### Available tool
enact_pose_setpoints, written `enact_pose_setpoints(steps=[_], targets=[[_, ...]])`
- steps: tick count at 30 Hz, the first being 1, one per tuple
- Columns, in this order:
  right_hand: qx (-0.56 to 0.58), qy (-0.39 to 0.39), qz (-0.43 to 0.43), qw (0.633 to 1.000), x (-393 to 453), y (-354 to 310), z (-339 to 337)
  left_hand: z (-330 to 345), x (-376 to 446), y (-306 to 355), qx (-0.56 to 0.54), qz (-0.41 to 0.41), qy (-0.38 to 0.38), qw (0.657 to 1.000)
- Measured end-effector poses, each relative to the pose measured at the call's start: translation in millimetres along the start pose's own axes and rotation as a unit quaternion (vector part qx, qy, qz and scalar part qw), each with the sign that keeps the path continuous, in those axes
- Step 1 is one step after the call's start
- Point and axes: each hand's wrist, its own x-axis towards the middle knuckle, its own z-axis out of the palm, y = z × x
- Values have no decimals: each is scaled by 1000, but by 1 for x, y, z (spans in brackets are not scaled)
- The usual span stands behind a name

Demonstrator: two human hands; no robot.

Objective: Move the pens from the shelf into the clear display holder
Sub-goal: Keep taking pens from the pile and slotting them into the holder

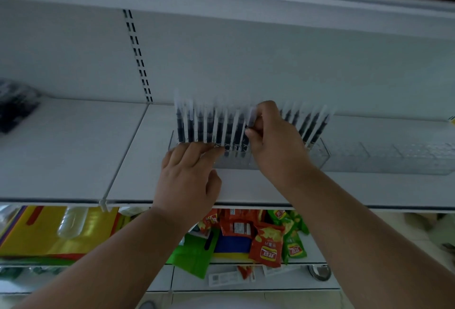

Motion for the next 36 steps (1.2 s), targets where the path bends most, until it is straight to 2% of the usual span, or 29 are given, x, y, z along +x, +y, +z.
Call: enact_pose_setpoints(steps=[4,8,12,15,20,23,28,36], targets=[[37,2,38,999,-9,1,-3,-1,0,1,5,-4,-6,1000],[7,46,-22,999,-26,0,-19,-3,-1,0,8,-6,-29,1000],[-54,53,-62,995,-32,-7,-39,-9,-2,1,-26,-20,-60,998],[-78,65,-87,991,-30,-24,-50,-25,-3,4,-62,-54,-39,996],[-74,7,-139,987,-29,-69,-45,-71,-24,-5,24,-69,-7,997],[-50,-42,-180,981,-28,-102,-33,-105,-51,-19,102,-103,-35,989],[-29,-72,-223,972,-26,-163,-11,-159,-94,-45,180,-196,-76,961],[-54,-101,-244,963,-44,-274,39,-223,-169,-110,222,-269,-72,934]])
